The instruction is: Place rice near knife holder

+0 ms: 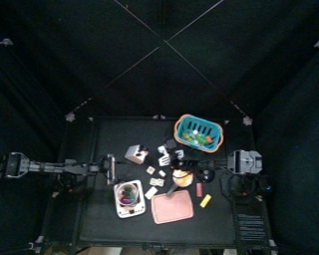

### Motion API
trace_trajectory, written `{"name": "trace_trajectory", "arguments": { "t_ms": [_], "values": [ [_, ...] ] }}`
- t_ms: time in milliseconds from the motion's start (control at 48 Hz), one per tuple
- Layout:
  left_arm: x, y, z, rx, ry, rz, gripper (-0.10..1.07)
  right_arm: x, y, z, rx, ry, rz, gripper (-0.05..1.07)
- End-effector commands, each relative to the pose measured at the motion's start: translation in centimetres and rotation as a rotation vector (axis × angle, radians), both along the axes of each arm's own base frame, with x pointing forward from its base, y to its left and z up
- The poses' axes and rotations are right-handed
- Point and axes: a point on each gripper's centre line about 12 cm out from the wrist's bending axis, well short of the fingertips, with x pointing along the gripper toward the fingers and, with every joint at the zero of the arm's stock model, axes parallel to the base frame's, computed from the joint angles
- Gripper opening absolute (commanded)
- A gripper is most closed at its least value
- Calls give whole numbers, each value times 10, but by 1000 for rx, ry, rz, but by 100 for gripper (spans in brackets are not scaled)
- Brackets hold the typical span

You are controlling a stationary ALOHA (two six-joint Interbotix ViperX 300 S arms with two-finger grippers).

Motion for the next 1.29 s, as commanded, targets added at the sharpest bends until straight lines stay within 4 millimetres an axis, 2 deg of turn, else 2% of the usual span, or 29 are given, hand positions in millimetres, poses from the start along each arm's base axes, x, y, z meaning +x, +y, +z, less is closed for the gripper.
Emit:
{"name": "trace_trajectory", "arguments": {
  "t_ms": [0,396,1271],
  "values": [
    [2,0,4,0,-19,1,94,9,-10,15,-14,-43,-28,72],
    [2,0,3,0,-12,1,94,12,-27,-1,12,-24,-112,73],
    [2,0,4,-1,-12,2,94,23,-30,-8,31,-30,-129,74]
  ]
}}
